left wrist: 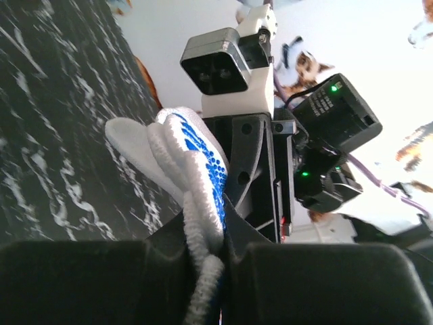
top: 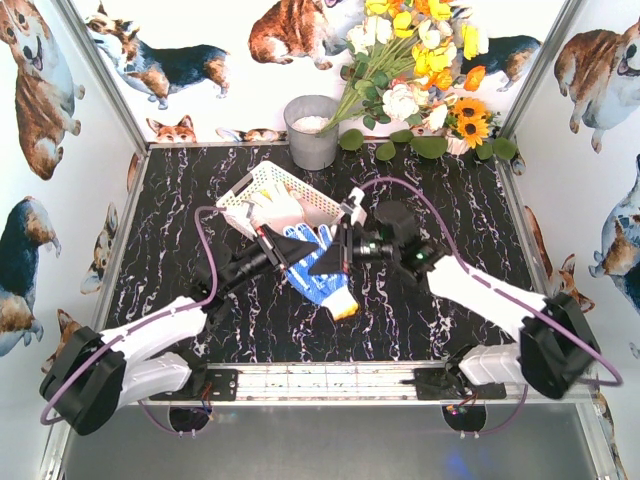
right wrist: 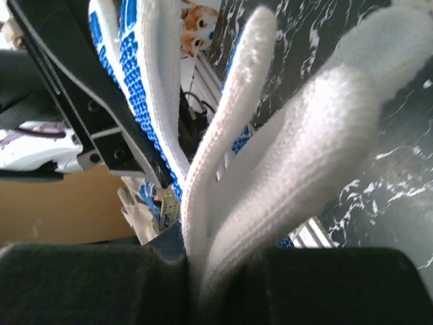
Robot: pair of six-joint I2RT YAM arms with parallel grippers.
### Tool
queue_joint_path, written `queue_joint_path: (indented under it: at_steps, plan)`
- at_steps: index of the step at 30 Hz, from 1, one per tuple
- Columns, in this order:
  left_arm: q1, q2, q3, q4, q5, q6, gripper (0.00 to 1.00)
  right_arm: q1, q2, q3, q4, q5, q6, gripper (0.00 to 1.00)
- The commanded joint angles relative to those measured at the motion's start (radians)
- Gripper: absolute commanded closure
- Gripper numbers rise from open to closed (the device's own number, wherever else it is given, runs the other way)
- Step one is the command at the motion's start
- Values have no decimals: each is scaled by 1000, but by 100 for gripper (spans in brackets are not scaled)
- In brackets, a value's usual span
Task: Put the gloves into the storage basket
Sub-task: Place the glove in the bin.
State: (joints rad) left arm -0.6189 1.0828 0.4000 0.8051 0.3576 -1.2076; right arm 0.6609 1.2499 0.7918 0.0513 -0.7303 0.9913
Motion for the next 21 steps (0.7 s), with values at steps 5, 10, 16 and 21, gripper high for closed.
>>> queue_joint_path:
  at_steps: [5,10,16,21]
  plan:
    - [104,60,134,-121,18,271,100,-67,240,263,-79,-5,-204,100]
    - [172,122,204,-173,44,405,100,-81,424,460,-141,-22,-294,100]
    - [275,242,237,-135,103,461,100,-104,639,659,-143,-66,-336,100]
    - [340,346,285,-109,155,492,100,-118,817,828,-168,-96,-364,100]
